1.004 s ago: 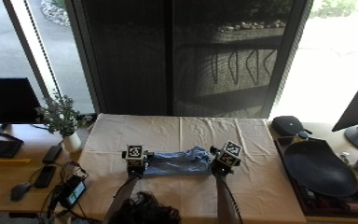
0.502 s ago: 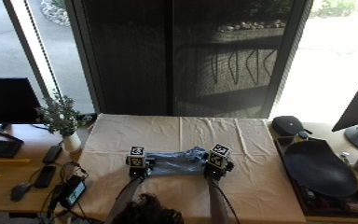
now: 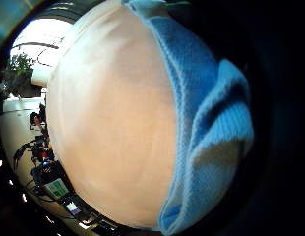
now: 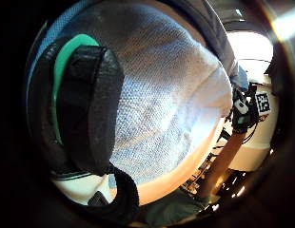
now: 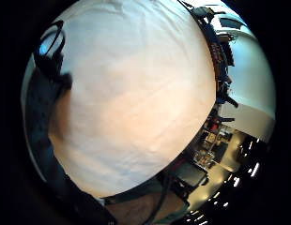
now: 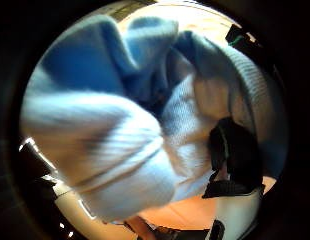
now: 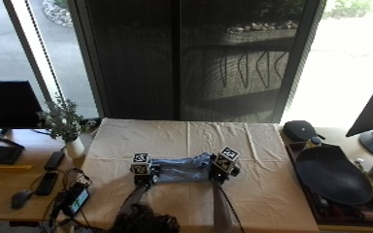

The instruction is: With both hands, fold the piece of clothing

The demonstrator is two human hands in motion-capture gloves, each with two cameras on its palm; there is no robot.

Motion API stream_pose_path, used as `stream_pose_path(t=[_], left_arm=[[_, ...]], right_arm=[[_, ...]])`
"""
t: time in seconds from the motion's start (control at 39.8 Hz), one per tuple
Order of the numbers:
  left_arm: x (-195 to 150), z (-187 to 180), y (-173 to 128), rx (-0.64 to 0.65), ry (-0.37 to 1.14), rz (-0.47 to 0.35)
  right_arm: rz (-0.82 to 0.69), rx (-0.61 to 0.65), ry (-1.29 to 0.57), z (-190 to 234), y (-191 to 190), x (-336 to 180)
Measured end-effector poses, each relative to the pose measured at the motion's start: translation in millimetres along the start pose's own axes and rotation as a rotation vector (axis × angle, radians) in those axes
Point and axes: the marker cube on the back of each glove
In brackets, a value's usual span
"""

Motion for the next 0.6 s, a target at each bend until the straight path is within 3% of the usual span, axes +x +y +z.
stream_pose_path(t=[0.08,0.15,0.23,0.28,0.38,0.45,0.5,0.6], left_arm=[[-1.6,1.2,-0.4,-0.01,-0.009,-0.003],[-2.3,0.7,-2.2,-0.01,-0.008,0.005],[-6.2,-3.6,1.0,-0.075,-0.014,0.011],[-5.2,-12.5,6.5,-0.147,0.037,0.025],[7.0,-44.3,20.4,-0.34,0.317,0.115],[-0.9,-72.4,26.8,-0.405,0.369,0.104],[-14.7,-93.8,25.8,-0.354,0.318,0.064],[-54.7,-116.9,6.2,-0.088,0.082,-0.053]], right_arm=[[-0.034,-0.002,-0.124,-7.2,2.2,-6.3],[-0.14,0.062,-0.434,-26.9,-1.7,-27.3],[-0.192,0.019,-0.657,-45.4,7.7,-38.1],[-0.201,0.027,-0.731,-58.0,11.9,-43.9],[-0.283,0.035,-0.83,-83.8,27.9,-70.8],[-0.321,-0.045,-0.789,-71.4,28.7,-100.3],[-0.366,-0.074,-0.767,-65.9,33.7,-126.5],[-0.46,-0.03,-0.721,-59.8,50.0,-182.3]])
